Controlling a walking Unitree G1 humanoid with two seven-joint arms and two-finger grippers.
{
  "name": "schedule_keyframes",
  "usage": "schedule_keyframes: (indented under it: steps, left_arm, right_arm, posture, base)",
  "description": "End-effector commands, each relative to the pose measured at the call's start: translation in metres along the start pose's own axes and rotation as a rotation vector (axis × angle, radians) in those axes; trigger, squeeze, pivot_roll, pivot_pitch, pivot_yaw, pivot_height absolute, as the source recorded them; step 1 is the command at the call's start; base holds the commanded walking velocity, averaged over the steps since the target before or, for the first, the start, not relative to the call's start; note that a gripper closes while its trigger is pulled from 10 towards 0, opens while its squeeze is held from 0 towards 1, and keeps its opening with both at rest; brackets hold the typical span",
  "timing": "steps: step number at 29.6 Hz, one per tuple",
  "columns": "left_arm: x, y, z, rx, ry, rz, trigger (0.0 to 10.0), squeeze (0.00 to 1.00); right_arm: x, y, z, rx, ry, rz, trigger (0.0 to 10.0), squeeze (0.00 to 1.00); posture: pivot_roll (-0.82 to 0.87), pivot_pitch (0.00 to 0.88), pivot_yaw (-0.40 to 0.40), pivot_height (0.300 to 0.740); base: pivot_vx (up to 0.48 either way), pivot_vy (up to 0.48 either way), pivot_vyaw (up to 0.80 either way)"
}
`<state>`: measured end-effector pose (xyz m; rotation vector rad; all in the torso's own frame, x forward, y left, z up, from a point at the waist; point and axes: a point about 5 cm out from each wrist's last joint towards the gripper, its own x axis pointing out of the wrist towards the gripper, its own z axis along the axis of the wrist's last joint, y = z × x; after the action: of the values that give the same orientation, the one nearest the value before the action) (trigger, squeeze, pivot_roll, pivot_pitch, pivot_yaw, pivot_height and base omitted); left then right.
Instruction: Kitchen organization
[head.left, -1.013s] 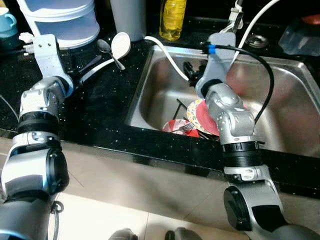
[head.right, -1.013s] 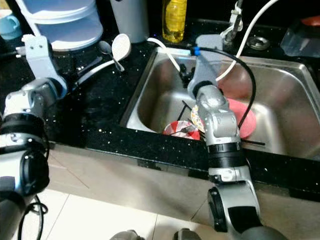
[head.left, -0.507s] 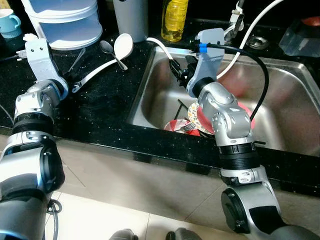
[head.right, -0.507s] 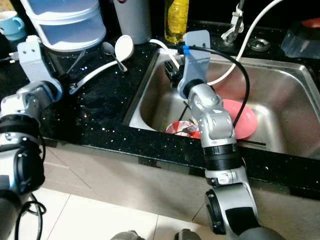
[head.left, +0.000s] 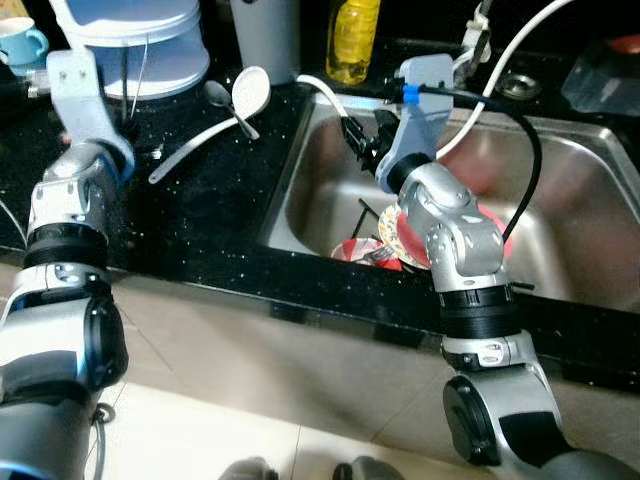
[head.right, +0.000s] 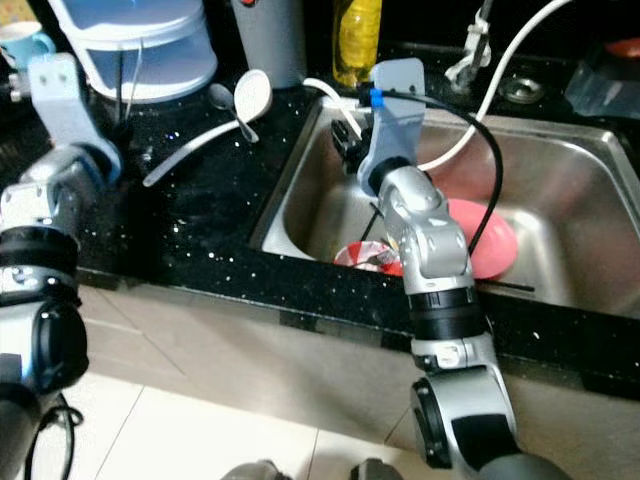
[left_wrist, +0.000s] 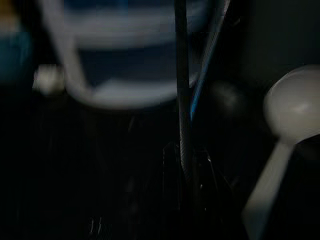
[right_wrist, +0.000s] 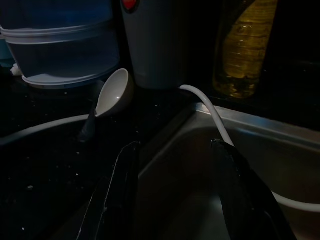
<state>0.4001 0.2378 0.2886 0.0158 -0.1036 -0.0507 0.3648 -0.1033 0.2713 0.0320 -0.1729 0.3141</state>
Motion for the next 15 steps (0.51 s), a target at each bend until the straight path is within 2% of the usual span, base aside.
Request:
schedule_keyframes:
  steps: [1,4,7,8,10,11,15]
  left_arm:
    - [0.004,-0.015,0.011,0.022,-0.049,-0.064,10.0,0.00]
    - [0.012,-0.046,0.020,0.007,-0.045,-0.181,10.0,0.00]
    - [0.015,-0.055,0.020,-0.005,-0.025,-0.208,10.0,0.00]
    - [0.020,-0.076,0.016,-0.024,0.005,-0.268,10.0,0.00]
    - [0.024,-0.098,0.013,-0.036,0.021,-0.341,10.0,0.00]
    - [0.024,-0.098,0.013,-0.036,0.021,-0.341,10.0,0.00]
    - [0.026,-0.130,0.008,-0.046,0.047,-0.449,10.0,0.00]
  right_arm:
    - [0.001,0.000,0.004,0.003,-0.013,-0.005,10.0,0.00]
    - [-0.003,-0.011,0.011,0.001,-0.040,-0.063,10.0,0.00]
    - [-0.005,-0.015,0.012,-0.001,-0.045,-0.085,10.0,0.00]
    - [-0.010,-0.028,0.014,-0.015,-0.046,-0.147,10.0,0.00]
    - [-0.015,-0.040,0.015,-0.034,-0.044,-0.211,10.0,0.00]
    - [-0.015,-0.040,0.015,-0.034,-0.044,-0.211,10.0,0.00]
    - [-0.025,-0.059,0.017,-0.057,-0.039,-0.306,10.0,0.00]
  posture:
    - [0.14,0.068,0.039,0.740]
    - [0.10,0.079,0.058,0.740]
    - [0.10,0.080,0.060,0.740]
    - [0.07,0.095,0.076,0.740]
    - [0.03,0.102,0.093,0.740]
    - [0.03,0.102,0.093,0.740]
    - [0.00,0.108,0.110,0.740]
  base:
    - [0.000,0.000,0.00]
    - [0.000,0.000,0.00]
    - [0.000,0.000,0.00]
    - [0.000,0.000,0.00]
    - [0.000,0.000,0.00]
    - [0.000,0.000,0.00]
    - [0.000,0.000,0.00]
